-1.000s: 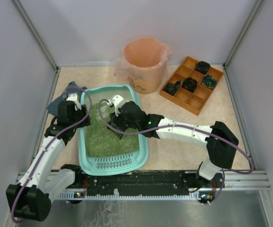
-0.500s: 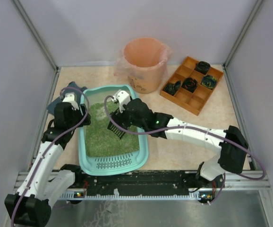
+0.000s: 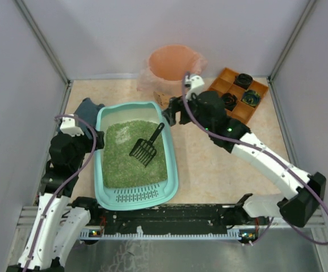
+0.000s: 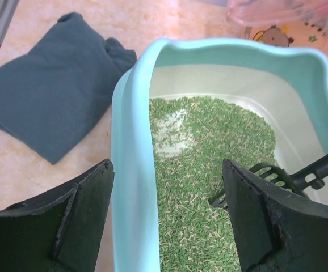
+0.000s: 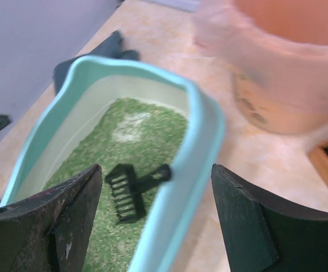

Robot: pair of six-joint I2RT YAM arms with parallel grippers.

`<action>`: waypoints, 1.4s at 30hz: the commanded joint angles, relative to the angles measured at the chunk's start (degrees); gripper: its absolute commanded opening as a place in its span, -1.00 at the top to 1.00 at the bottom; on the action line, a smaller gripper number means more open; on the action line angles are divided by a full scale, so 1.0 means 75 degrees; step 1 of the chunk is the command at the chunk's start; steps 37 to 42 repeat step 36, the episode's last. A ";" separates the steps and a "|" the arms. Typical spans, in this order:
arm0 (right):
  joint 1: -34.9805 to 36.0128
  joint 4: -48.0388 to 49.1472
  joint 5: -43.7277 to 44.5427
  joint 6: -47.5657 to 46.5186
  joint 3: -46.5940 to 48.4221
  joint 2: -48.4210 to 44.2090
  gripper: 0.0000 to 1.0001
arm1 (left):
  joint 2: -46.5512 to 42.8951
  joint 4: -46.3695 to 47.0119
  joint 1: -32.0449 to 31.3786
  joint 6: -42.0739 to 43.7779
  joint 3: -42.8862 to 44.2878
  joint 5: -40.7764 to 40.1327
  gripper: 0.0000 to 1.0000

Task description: Clean the litter box

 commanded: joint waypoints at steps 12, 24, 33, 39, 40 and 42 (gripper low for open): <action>-0.1052 -0.0739 0.2547 0.0505 -0.2621 -0.4619 -0.63 | -0.0464 -0.0843 -0.0051 0.0387 0.0669 0.0456 -0.69; -0.1052 -0.1934 0.3664 0.1211 -0.4091 -0.7060 -0.64 | -0.1012 -0.0871 -0.0592 0.0450 0.0357 0.0675 -1.00; -0.1052 -0.2386 0.3930 0.1239 -0.4446 -0.7528 -0.65 | -0.1506 -0.0626 -0.0593 0.0490 -0.0044 0.0345 -1.00; -0.1052 -0.2198 0.3869 0.1125 -0.4524 -0.7512 -0.65 | -0.1493 -0.0618 -0.0582 0.0516 -0.0057 0.0384 -1.00; -0.1052 -0.2198 0.3869 0.1125 -0.4524 -0.7512 -0.65 | -0.1493 -0.0618 -0.0582 0.0516 -0.0057 0.0384 -1.00; -0.1052 -0.2198 0.3869 0.1125 -0.4524 -0.7512 -0.65 | -0.1493 -0.0618 -0.0582 0.0516 -0.0057 0.0384 -1.00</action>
